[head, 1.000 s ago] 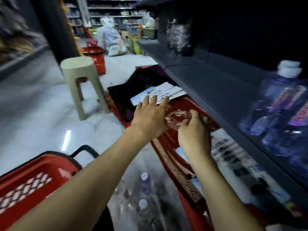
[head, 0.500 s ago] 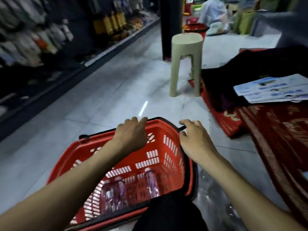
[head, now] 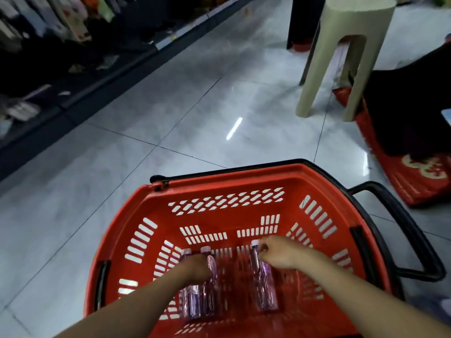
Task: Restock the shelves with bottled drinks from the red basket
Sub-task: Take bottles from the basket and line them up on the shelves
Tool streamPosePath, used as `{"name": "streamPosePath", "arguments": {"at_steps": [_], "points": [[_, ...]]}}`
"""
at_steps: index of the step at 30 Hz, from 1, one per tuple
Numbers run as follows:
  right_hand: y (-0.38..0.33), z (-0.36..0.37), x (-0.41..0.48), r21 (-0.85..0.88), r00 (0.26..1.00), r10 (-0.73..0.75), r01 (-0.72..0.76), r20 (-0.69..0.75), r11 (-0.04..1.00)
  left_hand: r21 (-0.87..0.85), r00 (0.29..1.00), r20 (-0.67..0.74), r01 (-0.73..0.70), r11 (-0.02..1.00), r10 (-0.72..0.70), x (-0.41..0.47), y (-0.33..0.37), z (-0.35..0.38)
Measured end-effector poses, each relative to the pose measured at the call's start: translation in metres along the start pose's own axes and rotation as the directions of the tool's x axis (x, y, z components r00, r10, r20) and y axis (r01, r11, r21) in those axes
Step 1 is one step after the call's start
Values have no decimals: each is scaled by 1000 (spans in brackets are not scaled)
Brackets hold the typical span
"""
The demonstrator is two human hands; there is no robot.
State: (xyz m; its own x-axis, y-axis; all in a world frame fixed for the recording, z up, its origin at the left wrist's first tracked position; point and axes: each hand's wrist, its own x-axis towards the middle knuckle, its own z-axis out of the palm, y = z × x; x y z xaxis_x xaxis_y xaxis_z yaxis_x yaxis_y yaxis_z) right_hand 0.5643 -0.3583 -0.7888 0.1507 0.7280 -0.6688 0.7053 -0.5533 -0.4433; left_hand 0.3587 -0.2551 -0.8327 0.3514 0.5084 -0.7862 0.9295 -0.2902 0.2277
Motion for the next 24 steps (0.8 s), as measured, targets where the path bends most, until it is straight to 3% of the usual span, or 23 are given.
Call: {"name": "streamPosePath", "arguments": {"at_steps": [3,6,14,18,21,24], "points": [[13,14,27,-71,992,61,-53,110,996,-244,997,-16,69,967,-75,20,-15,16],[29,26,51,-101,978,155,-142,137,985,-323,989,-32,129,937,-147,37,-17,24],[57,76,87,-19,962,191,-191,195,981,-431,985,31,166,887,-170,70,-2,51],[53,101,95,33,952,253,-263,174,964,-455,996,68,88,886,-63,85,6,72],[47,113,98,92,934,322,-338,153,937,-379,989,122,128,917,-88,89,12,72],[41,112,101,137,920,337,-366,199,920,-460,976,162,205,864,-145,93,16,72]]}}
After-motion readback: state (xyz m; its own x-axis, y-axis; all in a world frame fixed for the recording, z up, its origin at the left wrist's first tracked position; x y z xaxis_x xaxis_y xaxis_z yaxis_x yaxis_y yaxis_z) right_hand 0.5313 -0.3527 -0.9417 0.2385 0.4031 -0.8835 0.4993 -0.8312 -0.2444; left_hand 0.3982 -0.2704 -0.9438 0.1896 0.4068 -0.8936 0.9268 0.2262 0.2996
